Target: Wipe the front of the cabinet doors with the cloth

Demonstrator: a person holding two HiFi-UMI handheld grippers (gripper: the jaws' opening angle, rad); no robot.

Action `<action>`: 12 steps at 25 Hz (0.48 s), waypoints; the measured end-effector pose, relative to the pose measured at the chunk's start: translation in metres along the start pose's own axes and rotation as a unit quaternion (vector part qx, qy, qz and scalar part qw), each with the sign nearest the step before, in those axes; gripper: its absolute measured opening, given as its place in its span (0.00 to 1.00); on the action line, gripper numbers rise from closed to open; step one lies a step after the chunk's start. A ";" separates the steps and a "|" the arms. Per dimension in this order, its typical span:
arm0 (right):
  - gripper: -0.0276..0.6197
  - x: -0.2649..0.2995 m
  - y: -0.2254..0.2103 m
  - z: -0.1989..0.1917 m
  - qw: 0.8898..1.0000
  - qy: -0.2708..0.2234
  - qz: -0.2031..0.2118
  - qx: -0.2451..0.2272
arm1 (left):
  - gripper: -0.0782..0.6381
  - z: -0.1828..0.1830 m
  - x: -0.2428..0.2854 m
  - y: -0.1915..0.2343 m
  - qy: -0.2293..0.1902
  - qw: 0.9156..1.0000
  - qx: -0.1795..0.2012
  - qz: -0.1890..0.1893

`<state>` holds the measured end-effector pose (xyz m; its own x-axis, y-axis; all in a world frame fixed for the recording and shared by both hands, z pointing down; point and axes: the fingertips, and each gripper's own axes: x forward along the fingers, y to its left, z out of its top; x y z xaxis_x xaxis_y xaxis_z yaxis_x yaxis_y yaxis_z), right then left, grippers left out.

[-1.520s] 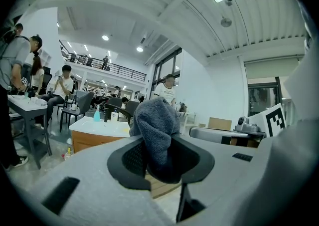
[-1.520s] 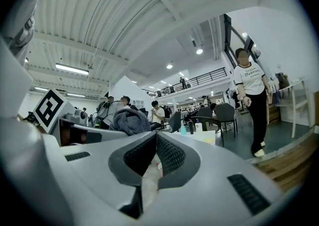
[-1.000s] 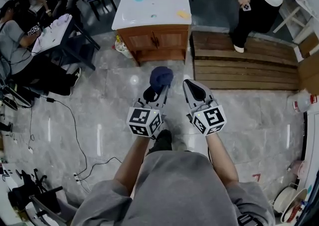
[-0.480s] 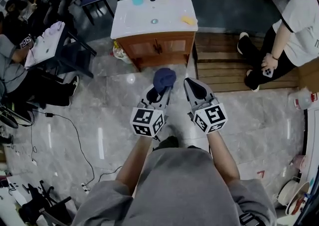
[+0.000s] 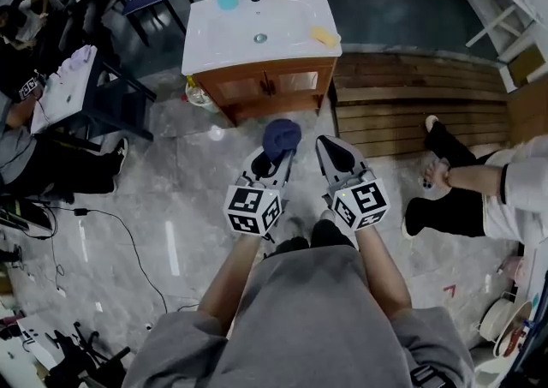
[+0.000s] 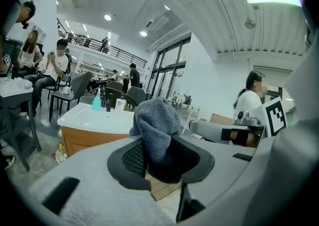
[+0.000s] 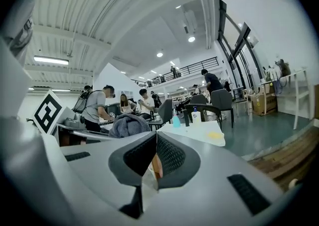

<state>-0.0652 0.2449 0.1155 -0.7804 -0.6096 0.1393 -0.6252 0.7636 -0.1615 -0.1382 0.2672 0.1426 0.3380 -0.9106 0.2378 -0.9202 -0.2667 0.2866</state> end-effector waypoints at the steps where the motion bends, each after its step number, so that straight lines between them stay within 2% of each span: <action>1: 0.06 0.005 -0.004 0.000 1.000 0.001 -0.001 0.001 | 0.26 0.000 0.005 0.003 0.003 1.000 -0.001 0.000; 12: 0.06 0.065 -0.078 -0.009 1.000 0.020 0.004 0.012 | 0.26 -0.003 0.088 0.039 0.024 0.999 -0.016 0.017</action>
<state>-0.0675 0.1478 0.1461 -0.7842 -0.5949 0.1765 -0.6200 0.7623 -0.1858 -0.1438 0.1772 0.1775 0.3162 -0.9028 0.2914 -0.9247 -0.2246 0.3075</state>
